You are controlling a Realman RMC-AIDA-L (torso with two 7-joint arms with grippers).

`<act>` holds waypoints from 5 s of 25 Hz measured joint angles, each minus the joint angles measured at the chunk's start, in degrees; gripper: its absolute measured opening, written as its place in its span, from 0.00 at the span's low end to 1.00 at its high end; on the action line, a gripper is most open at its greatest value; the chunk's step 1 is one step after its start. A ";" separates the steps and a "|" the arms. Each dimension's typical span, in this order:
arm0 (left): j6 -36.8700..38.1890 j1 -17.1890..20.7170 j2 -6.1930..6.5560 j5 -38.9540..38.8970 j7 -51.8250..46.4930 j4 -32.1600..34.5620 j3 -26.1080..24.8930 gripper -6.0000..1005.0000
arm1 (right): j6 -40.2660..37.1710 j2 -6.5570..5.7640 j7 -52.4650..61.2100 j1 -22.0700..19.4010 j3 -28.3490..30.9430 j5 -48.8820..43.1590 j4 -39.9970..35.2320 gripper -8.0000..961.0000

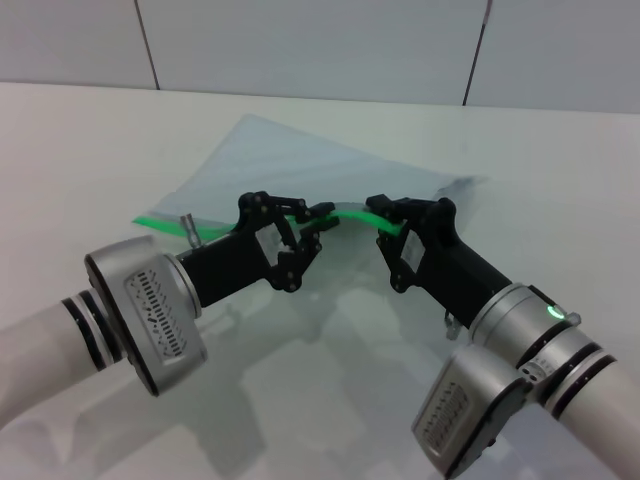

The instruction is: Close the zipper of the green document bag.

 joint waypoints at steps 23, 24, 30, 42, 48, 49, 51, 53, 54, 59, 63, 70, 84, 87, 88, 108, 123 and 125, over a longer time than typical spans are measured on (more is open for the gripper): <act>2.86 4.41 0.51 0.02 1.14 0.34 -8.30 0.08 | -6.85 -0.15 5.41 -2.24 0.44 5.82 5.39 0.07; 2.89 4.79 0.53 0.02 1.14 0.38 -9.00 0.08 | -7.66 -0.16 5.77 -2.43 0.44 6.85 5.89 0.07; 3.23 6.53 0.55 -0.68 1.17 0.43 -11.48 0.08 | -11.13 -0.15 7.32 -3.71 0.44 11.47 8.34 0.07; 8.45 6.63 0.43 -3.97 0.69 -0.59 -11.67 0.16 | -20.60 0.19 8.82 -4.43 0.70 22.50 9.53 0.07; 12.87 6.36 0.47 -5.10 -1.88 -1.60 -11.75 0.21 | -28.46 0.20 17.45 -5.48 0.13 24.14 9.28 0.20; 13.57 6.41 0.48 -5.14 -2.76 -1.61 -11.75 0.22 | -29.71 0.20 20.23 -5.71 0.10 24.15 9.26 0.23; 15.57 6.58 0.59 -5.39 -6.39 -1.52 -11.76 0.24 | -31.63 0.18 25.76 -6.11 0.07 24.12 9.24 0.28; 17.03 6.65 0.69 -6.40 -10.33 -1.27 -11.76 0.32 | -32.96 0.09 31.40 -6.38 0.04 23.92 9.22 0.36; 17.54 6.68 0.70 -7.39 -12.12 -1.20 -11.76 0.36 | -33.54 0.05 34.54 -6.49 0.03 23.79 9.22 0.40; 19.10 6.83 0.90 -12.65 -20.91 -0.88 -11.81 0.57 | -36.40 0.03 45.80 -6.60 -0.05 23.24 9.16 0.61; 19.60 7.29 0.91 -15.90 -26.27 -0.38 -11.85 0.73 | -37.63 -0.11 53.26 -6.61 -0.09 20.44 9.46 0.78; 20.22 7.77 0.98 -17.17 -30.11 0.41 -11.85 0.77 | -39.65 -0.17 57.90 -6.60 -0.09 18.98 10.08 0.89; 20.74 8.31 0.99 -18.09 -33.69 1.16 -11.93 0.76 | -40.08 -0.15 58.04 -6.54 -0.09 18.90 9.78 0.89; 20.75 8.31 0.99 -18.10 -33.72 1.16 -11.93 0.76 | -40.08 -0.15 58.05 -6.54 -0.09 18.89 9.72 0.89; 20.74 8.30 0.99 -18.10 -33.73 1.16 -11.93 0.76 | -40.08 -0.15 58.06 -6.53 -0.09 18.89 9.69 0.89; 20.74 8.16 0.99 -18.09 -33.81 1.17 -11.93 0.76 | -42.06 0.01 58.11 -6.65 -0.09 18.85 9.40 0.89; 20.74 7.95 0.98 -18.09 -33.82 1.17 -11.93 0.76 | -42.20 0.03 58.11 -6.72 -0.09 18.80 9.20 0.89; 20.74 7.97 0.99 -18.09 -33.81 1.17 -11.93 0.76 | -42.20 0.03 58.11 -6.72 -0.09 18.80 9.20 0.89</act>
